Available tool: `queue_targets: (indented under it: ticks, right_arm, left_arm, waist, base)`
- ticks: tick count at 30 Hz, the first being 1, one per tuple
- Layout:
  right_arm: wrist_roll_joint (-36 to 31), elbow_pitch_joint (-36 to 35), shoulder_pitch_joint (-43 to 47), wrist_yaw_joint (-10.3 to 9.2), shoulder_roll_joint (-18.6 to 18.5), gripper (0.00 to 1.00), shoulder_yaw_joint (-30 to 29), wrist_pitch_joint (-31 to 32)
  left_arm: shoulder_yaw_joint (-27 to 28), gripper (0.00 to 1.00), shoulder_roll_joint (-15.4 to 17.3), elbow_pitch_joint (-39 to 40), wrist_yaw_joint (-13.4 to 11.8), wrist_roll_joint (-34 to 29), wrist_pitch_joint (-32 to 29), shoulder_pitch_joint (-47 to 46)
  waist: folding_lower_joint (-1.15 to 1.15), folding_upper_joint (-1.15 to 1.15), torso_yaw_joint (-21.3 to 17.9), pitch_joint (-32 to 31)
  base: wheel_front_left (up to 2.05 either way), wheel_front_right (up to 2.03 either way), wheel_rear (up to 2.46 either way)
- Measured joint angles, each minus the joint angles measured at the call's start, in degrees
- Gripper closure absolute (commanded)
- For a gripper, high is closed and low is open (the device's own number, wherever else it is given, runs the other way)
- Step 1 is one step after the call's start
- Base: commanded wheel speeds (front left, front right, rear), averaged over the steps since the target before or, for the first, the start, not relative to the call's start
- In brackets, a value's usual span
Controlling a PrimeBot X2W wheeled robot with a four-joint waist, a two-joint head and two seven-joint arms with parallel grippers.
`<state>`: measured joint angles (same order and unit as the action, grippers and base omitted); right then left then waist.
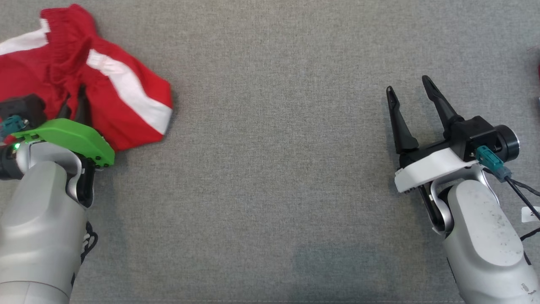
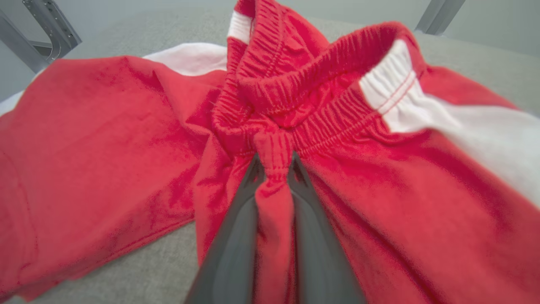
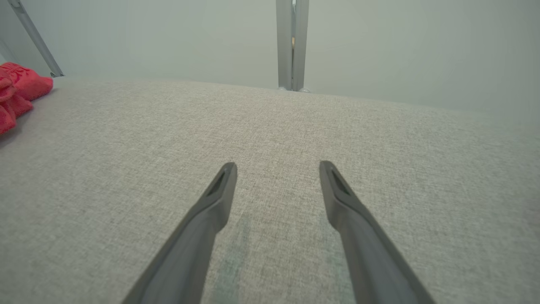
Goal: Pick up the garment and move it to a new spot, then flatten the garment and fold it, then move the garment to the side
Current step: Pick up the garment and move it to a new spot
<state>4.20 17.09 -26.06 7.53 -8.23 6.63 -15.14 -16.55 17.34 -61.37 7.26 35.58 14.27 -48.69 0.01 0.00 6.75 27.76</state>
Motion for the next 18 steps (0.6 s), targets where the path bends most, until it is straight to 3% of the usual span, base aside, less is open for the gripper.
queue_targets:
  ticks: [7, 10, 18]
  right_arm:
    - [1.71, 0.71, 1.74, 0.00, 2.24, 0.00, -0.01, 0.01]
    - [2.18, 0.85, 2.87, 0.00, 2.93, 0.00, -0.27, 0.01]
    - [2.83, 0.91, 3.88, 0.00, 4.02, 0.00, -0.68, 0.01]
  left_arm:
    - [-7.37, 1.00, -0.99, 13.85, 0.13, 1.12, 0.69, 2.13]
    - [-12.17, 1.00, -3.41, 21.01, 0.13, 0.60, 0.69, 4.86]
    - [-22.60, 1.00, -8.55, 30.15, 0.14, 0.97, 0.69, 9.04]
  waist:
    - [0.00, 0.00, -0.55, -5.01]
    - [0.00, 0.00, -1.69, -7.48]
    - [0.00, 0.00, -6.44, -9.86]
  base:
    - [0.00, 0.00, 0.00]
    - [0.00, 0.00, 0.00]
    - [0.00, 0.00, 0.00]
